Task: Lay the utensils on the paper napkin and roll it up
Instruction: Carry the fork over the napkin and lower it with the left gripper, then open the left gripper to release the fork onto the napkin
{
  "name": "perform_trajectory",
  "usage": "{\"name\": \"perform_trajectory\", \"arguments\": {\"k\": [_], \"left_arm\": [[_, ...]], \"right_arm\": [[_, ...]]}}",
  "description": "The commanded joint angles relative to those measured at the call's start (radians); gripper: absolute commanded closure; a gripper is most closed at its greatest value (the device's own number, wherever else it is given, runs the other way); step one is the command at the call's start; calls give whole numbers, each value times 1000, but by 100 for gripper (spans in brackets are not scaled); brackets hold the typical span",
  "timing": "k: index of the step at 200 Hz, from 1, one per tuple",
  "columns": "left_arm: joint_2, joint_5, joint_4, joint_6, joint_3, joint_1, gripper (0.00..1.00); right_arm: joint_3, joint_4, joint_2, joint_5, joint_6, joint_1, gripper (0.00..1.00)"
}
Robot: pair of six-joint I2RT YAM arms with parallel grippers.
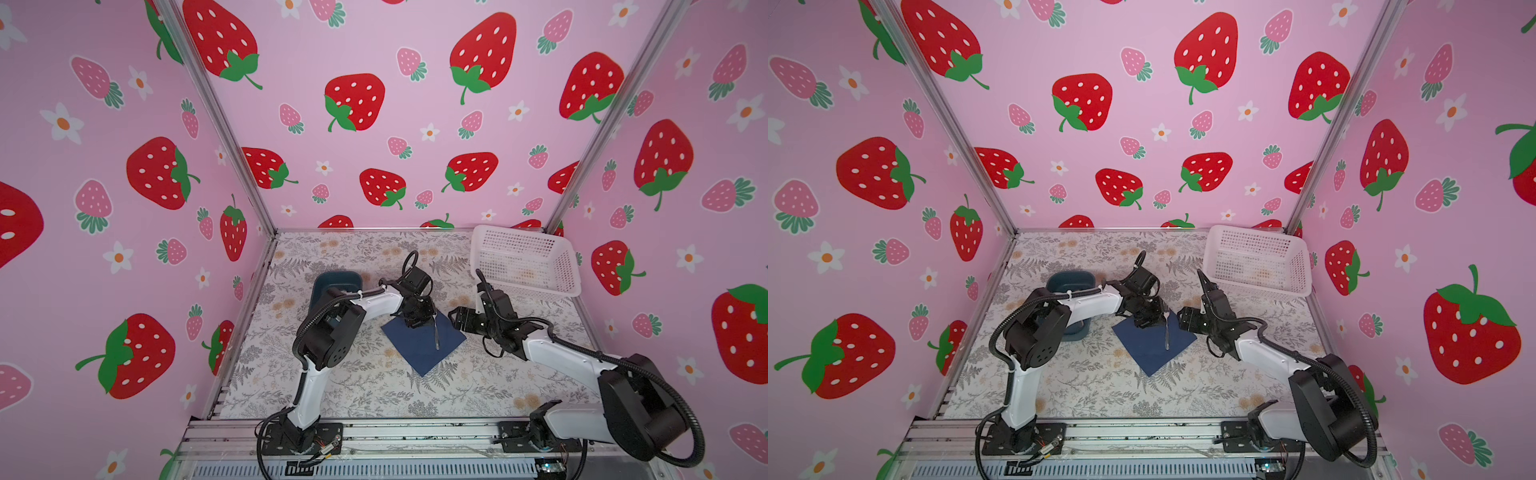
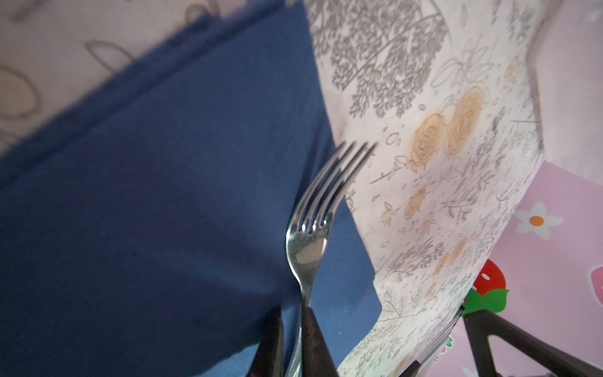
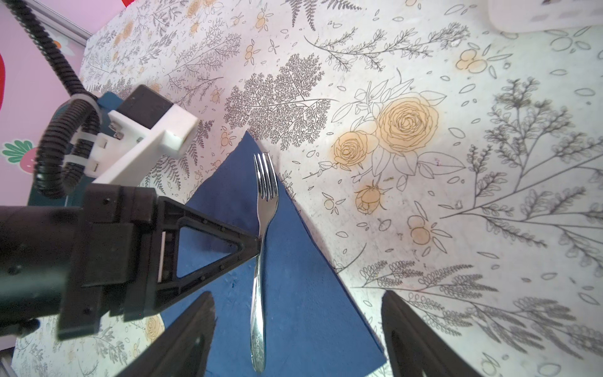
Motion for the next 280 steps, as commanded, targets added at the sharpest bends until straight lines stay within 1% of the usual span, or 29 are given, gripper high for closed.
{"name": "perform_trajectory", "arguments": {"k": [1,16,31,48,72,86,115,118,126,135,152,166,191,208,228,239,280], "left_arm": [[-27,-15,-33,16,21,-5,85],[-41,-19,-17,35,24,-10,82],[-53,-37,-23,56,33,-16,77],[-52,-83,-85,94,72,-25,69],[-30,-153,-188,145,142,-48,64],[-6,-185,-243,164,189,-62,64],[43,-248,-358,206,278,-87,63],[44,-282,-367,210,285,-90,64],[49,-312,-389,217,299,-96,64],[53,-328,-403,220,308,-100,63],[64,-328,-409,220,319,-98,63],[76,-315,-407,217,327,-100,64],[91,-299,-400,218,343,-104,64],[105,-298,-407,218,357,-107,64],[118,-299,-420,219,365,-108,64],[119,-310,-428,225,365,-107,66],[141,-319,-454,243,392,-110,72]], "right_arm": [[8,18,9,-13,-7,-4,19],[8,31,15,-35,-9,-4,21],[10,31,18,-30,0,-4,23],[3,20,5,14,26,-4,24],[-28,26,-41,73,51,-4,23],[-50,24,-68,108,60,-7,22],[-73,18,-117,140,73,-21,22],[-73,11,-122,148,75,-22,22],[-74,-11,-146,183,87,-22,22],[-99,-9,-187,216,102,-23,22],[-150,35,-258,237,113,-25,21],[-186,70,-301,233,111,-28,21],[-205,71,-311,196,117,-33,21],[-216,85,-291,148,118,-33,20],[-224,132,-256,61,100,-35,19],[-223,155,-235,24,96,-35,19],[-201,152,-166,-7,99,-35,18]]}}
